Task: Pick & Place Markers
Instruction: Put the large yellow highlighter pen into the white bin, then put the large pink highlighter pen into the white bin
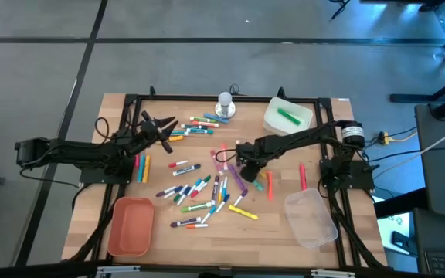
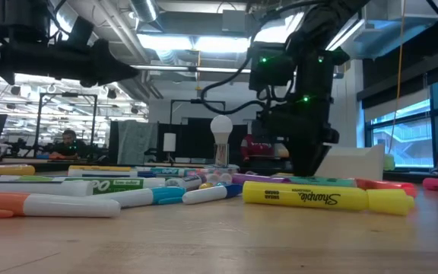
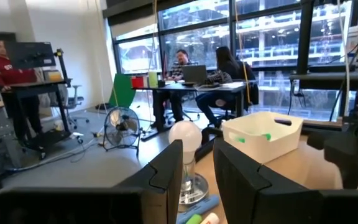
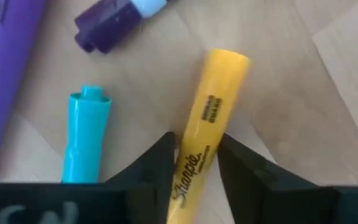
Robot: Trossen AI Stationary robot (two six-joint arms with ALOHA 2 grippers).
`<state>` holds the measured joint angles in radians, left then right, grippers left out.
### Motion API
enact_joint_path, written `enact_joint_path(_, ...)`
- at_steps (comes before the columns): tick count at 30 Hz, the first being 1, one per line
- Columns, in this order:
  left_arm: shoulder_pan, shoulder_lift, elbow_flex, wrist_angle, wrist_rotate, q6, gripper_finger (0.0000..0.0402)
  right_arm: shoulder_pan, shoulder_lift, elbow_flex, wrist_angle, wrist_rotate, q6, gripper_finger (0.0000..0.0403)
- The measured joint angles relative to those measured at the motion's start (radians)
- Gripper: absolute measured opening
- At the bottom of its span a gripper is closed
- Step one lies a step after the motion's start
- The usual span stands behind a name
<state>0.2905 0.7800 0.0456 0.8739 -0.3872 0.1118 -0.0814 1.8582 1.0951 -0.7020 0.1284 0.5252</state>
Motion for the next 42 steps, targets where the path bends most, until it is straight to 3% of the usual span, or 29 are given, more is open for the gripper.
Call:
enact_joint_path(3, 0.000, 0.020, 0.000, 0.014, -0.015, 0.004, 0.0086, -0.013, 0.001, -0.001, -0.003, -0.024, -0.051, 0.0065)
enact_joint_path(10, 0.000, 0.065, 0.000, 0.036, -0.015, 0.006, 0.0086, -0.016, -0.027, 0.035, -0.097, 0.041, -0.140, 0.0064)
enact_joint_path(12, 0.000, 0.073, 0.000, 0.039, -0.015, 0.006, 0.0086, -0.018, -0.052, 0.063, -0.222, 0.117, -0.148, 0.0064)
enact_joint_path(16, 0.000, 0.083, 0.000, 0.048, -0.015, 0.006, 0.0086, -0.032, -0.129, 0.144, -0.469, 0.411, -0.094, 0.0064)
enact_joint_path(18, 0.000, 0.083, 0.000, 0.050, -0.015, 0.006, 0.0086, -0.061, -0.147, 0.154, -0.566, 0.490, -0.026, 0.0064)
enact_joint_path(24, 0.000, 0.084, 0.000, 0.060, -0.013, -0.020, 0.0086, -0.197, -0.200, 0.094, -0.568, 0.620, 0.030, 0.0066)
enact_joint_path(27, 0.000, 0.085, 0.000, 0.065, -0.005, -0.021, 0.0086, -0.256, -0.197, 0.049, -0.483, 0.684, -0.031, 0.0096)
enact_joint_path(32, -0.001, 0.089, 0.000, 0.064, 0.016, -0.034, 0.0086, -0.333, -0.197, 0.009, -0.375, 0.643, -0.118, 0.0161)
enact_joint_path(36, -0.001, 0.095, 0.000, 0.065, 0.015, -0.031, 0.0086, -0.345, -0.200, 0.009, -0.385, 0.630, -0.109, 0.0187)
enact_joint_path(42, 0.000, 0.095, 0.000, 0.065, 0.007, -0.013, 0.0086, -0.236, -0.243, 0.015, -0.383, 0.504, 0.000, 0.0194)
